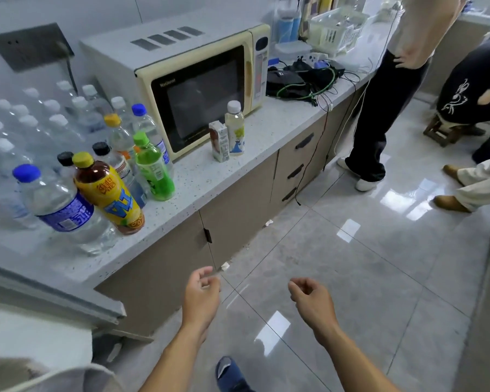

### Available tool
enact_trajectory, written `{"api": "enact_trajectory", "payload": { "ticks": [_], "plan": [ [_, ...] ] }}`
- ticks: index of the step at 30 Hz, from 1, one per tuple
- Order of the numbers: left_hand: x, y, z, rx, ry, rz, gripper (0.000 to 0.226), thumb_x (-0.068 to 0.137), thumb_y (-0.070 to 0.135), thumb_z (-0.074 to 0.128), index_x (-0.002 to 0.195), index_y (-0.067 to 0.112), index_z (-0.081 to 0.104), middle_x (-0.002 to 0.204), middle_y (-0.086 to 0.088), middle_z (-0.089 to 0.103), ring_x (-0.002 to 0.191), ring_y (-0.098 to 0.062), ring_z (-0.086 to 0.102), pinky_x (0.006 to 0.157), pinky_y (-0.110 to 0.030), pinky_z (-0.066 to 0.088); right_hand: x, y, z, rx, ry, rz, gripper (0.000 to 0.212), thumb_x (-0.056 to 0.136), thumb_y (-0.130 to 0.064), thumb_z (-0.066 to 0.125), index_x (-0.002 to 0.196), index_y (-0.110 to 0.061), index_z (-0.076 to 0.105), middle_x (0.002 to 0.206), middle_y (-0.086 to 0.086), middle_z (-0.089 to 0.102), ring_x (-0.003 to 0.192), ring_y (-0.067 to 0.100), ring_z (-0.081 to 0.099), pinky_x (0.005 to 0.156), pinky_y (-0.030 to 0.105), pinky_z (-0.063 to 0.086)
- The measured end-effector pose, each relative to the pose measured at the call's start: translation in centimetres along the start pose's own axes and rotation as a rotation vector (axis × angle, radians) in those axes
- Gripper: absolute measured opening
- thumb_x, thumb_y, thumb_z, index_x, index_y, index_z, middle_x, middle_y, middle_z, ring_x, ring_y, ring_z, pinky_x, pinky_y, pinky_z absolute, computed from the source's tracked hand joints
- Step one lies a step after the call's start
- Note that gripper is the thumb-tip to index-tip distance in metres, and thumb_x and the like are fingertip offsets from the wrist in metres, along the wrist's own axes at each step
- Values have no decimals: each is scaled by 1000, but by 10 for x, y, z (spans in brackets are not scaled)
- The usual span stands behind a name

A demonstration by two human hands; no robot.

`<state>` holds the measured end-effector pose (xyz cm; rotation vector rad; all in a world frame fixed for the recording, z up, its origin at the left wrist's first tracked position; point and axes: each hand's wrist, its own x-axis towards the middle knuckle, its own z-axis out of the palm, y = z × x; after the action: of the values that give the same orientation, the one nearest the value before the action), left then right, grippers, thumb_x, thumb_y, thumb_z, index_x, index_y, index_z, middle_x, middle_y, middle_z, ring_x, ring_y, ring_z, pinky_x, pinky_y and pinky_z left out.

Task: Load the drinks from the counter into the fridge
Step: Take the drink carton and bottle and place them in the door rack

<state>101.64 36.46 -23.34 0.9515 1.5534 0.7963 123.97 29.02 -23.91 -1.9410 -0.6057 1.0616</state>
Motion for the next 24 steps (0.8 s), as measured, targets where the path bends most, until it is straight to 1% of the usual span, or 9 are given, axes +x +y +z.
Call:
{"api": "enact_trajectory", "payload": {
  "ticks": [3,5,8,11,12,14,17,20,24],
  "plan": [
    [37,40,4,19,11,62,20,90,24,62,104,38,58,102,4,68,93,-14,67,87,-44,58,35,-44,19,-25,-20,-71,4,90,-24,67,88,-24,71,81,-1,72,77,12,68,67,23,52],
    [57,61,6,23,24,84,19,89,25,62,102,39,57,102,5,68,92,-14,67,85,-45,59,55,-67,30,-36,-50,-101,5,90,-23,66,92,-22,71,80,0,70,74,11,65,70,24,52],
    [86,85,13,-7,35,106,20,91,28,62,104,41,55,104,7,68,90,-10,68,84,-41,59,86,-94,44,-75,-77,-159,11,90,-24,66,100,-21,71,77,-1,67,70,5,63,66,18,51],
    [120,107,27,-63,39,116,32,91,24,65,118,35,53,109,9,67,85,2,68,74,-22,56,124,-121,56,-84,-98,-208,12,89,-25,67,101,-23,69,71,-9,61,58,-5,57,56,12,46],
    [132,114,32,-59,40,126,37,90,23,67,122,33,51,111,10,65,84,8,67,68,-13,53,137,-129,60,-88,-104,-227,13,89,-25,68,103,-24,68,72,-10,61,59,-6,56,55,11,45],
    [154,130,43,-49,37,137,49,89,23,69,131,33,47,116,12,63,86,14,64,64,-7,48,164,-148,67,-80,-124,-264,17,89,-26,69,106,-25,67,79,-7,65,63,-6,59,56,10,45],
    [189,157,61,2,33,142,62,87,28,72,141,32,42,129,8,58,102,3,63,78,-17,47,205,-181,78,-73,-161,-298,25,88,-31,70,111,-32,61,94,-8,65,77,-3,62,61,11,49],
    [223,187,78,81,44,136,72,87,30,73,147,31,34,143,3,49,122,-15,57,87,-27,47,246,-218,86,-89,-195,-350,41,85,-34,73,123,-31,56,105,-13,60,90,4,61,74,19,53],
    [268,222,96,186,84,123,82,85,32,77,150,34,27,154,2,39,134,-20,47,93,-31,45,302,-263,89,-101,-275,-410,58,81,-38,78,132,-34,50,118,-15,57,103,2,58,79,19,50]
  ]
}}
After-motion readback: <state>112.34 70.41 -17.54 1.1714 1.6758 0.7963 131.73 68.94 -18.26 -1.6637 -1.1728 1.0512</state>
